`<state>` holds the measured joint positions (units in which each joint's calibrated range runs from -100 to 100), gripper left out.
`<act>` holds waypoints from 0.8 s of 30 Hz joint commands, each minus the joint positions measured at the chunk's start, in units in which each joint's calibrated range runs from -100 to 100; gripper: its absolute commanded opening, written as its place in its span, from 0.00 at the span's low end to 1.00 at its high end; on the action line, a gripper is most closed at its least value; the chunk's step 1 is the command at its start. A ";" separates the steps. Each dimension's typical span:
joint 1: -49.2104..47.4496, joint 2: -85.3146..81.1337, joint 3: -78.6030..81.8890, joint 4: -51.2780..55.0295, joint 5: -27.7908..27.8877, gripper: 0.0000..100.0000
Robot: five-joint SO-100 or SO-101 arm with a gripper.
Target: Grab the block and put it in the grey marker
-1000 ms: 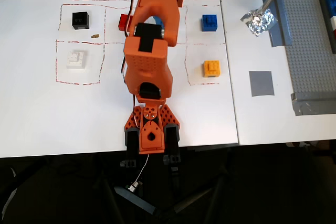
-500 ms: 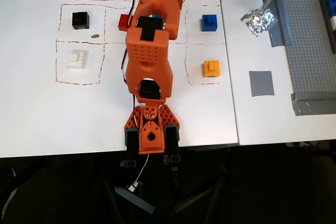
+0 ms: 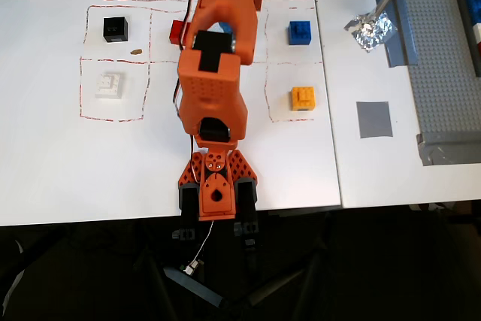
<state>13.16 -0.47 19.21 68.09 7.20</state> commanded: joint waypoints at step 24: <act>50.40 -20.77 5.45 9.95 20.37 0.00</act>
<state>59.52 -20.41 32.46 77.41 25.52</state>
